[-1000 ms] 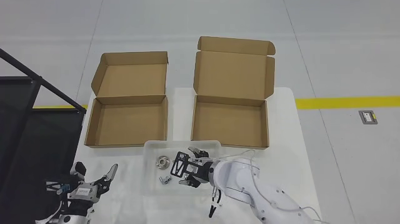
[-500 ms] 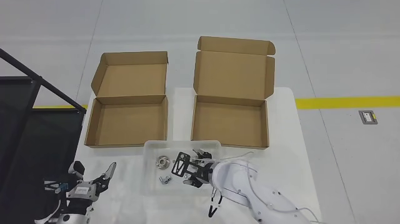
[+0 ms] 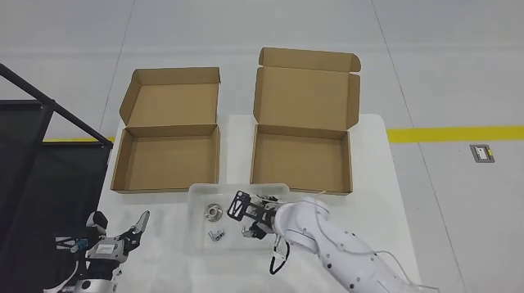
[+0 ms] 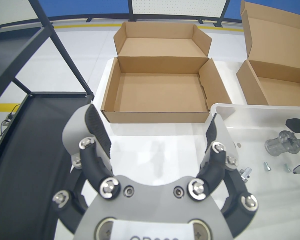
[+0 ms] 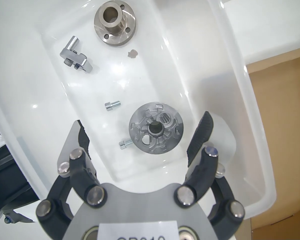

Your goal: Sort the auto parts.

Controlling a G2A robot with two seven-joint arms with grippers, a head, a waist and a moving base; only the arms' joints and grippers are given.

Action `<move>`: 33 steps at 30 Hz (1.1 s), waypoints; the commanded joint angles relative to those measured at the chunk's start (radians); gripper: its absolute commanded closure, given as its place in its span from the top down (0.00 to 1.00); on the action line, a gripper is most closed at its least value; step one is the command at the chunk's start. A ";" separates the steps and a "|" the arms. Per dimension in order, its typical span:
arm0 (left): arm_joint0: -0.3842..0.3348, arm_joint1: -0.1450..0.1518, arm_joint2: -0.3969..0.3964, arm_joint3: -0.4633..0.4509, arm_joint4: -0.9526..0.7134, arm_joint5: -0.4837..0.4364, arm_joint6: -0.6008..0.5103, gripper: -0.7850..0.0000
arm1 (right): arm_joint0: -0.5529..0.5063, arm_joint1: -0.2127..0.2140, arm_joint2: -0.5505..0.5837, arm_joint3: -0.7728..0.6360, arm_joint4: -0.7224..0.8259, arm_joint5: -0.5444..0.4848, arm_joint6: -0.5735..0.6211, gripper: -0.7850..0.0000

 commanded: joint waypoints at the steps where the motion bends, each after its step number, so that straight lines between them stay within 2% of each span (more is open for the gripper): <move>1: 0.000 0.000 0.000 0.000 0.000 0.000 0.000 1.00 | 0.005 -0.005 -0.004 0.011 -0.001 0.000 -0.005 1.00; 3: 0.000 0.000 0.000 0.000 0.000 0.000 0.000 1.00 | 0.007 -0.008 -0.003 0.029 -0.004 -0.003 -0.018 0.96; 4: 0.000 0.000 0.000 0.000 0.000 0.000 0.000 1.00 | 0.010 -0.010 -0.001 0.039 -0.008 0.005 -0.015 0.89; 5: 0.000 0.000 0.000 0.000 0.000 0.000 0.000 1.00 | 0.011 -0.012 -0.002 0.044 -0.008 0.007 -0.017 0.77; 6: 0.000 0.000 0.000 0.000 0.000 0.000 0.000 1.00 | 0.012 -0.014 -0.003 0.049 -0.007 0.003 -0.022 0.57; 7: 0.000 0.000 0.000 0.000 0.000 0.000 0.000 1.00 | 0.013 -0.015 -0.001 0.056 -0.009 0.006 -0.023 0.48; 9: 0.000 0.000 0.000 0.000 0.000 0.000 0.000 1.00 | 0.014 -0.017 0.001 0.060 -0.009 0.008 -0.027 0.41; 11: 0.000 0.000 0.000 0.000 0.000 0.000 0.000 1.00 | 0.013 -0.018 0.006 0.063 -0.013 0.008 -0.030 0.39; 12: 0.000 0.000 0.000 0.000 0.000 0.000 0.000 1.00 | 0.013 -0.018 0.009 0.064 -0.015 0.007 -0.031 0.31; 13: 0.000 0.000 0.000 0.000 0.000 0.000 0.000 1.00 | 0.012 -0.018 0.013 0.062 -0.017 0.008 -0.033 0.16; 15: 0.000 0.000 0.000 0.000 0.000 0.000 0.000 1.00 | 0.005 -0.016 0.023 0.047 -0.015 -0.004 -0.047 0.00; 20: 0.000 0.000 0.000 0.000 0.000 0.000 0.000 1.00 | -0.036 0.009 0.082 -0.061 -0.010 -0.108 -0.110 0.00; 24: 0.000 0.000 0.000 0.000 0.000 0.000 0.000 1.00 | -0.092 0.043 0.169 -0.225 -0.032 -0.213 -0.170 0.00; 27: 0.000 0.000 0.000 0.000 0.000 0.000 0.000 1.00 | -0.135 0.067 0.245 -0.358 -0.055 -0.247 -0.191 0.00; 30: 0.000 0.000 0.000 0.000 0.000 0.000 0.000 1.00 | -0.166 0.082 0.308 -0.453 -0.083 -0.237 -0.184 0.00; 33: 0.000 0.000 0.000 0.000 0.000 0.000 0.000 1.00 | -0.156 0.086 0.352 -0.491 -0.106 -0.183 -0.162 0.00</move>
